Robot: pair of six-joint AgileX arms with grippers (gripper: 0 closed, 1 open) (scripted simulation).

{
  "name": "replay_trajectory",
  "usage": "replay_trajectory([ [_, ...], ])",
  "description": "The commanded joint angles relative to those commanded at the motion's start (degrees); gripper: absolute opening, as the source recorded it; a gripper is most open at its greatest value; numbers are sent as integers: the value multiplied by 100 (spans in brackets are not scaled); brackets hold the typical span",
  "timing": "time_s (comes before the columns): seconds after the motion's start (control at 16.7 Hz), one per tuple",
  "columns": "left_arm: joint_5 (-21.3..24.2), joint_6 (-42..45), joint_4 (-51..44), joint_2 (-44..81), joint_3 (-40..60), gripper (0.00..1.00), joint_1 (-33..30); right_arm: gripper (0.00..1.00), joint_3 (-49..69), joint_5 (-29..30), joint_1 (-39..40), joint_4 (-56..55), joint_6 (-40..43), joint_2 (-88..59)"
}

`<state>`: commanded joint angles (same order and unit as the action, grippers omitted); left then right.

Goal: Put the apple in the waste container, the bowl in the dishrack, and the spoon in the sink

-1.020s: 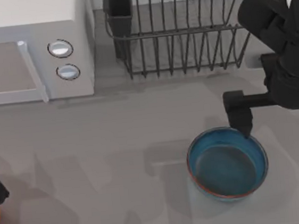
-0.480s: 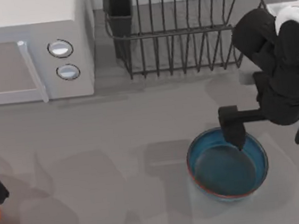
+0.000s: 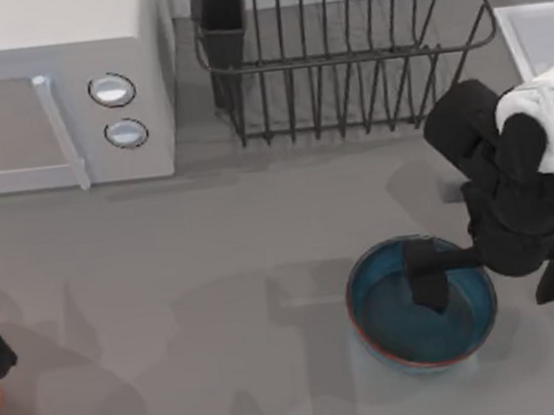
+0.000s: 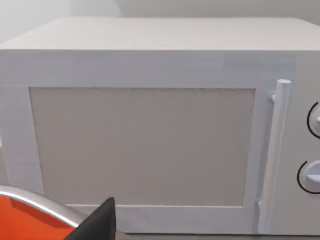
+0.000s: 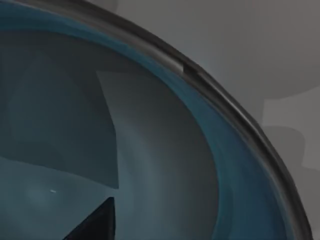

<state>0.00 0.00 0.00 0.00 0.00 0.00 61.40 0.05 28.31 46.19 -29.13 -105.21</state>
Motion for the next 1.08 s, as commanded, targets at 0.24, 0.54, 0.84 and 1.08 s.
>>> replay_trajectory([
  [0.24,0,0,0,0,0,100,0,85,0,0,0,0,0,0],
  [0.54,0,0,0,0,0,100,0,47,0,0,0,0,0,0],
  [0.84,0,0,0,0,0,100,0,10,0,0,0,0,0,0],
  [1.08,0,0,0,0,0,100,0,0,0,0,0,0,0,0],
])
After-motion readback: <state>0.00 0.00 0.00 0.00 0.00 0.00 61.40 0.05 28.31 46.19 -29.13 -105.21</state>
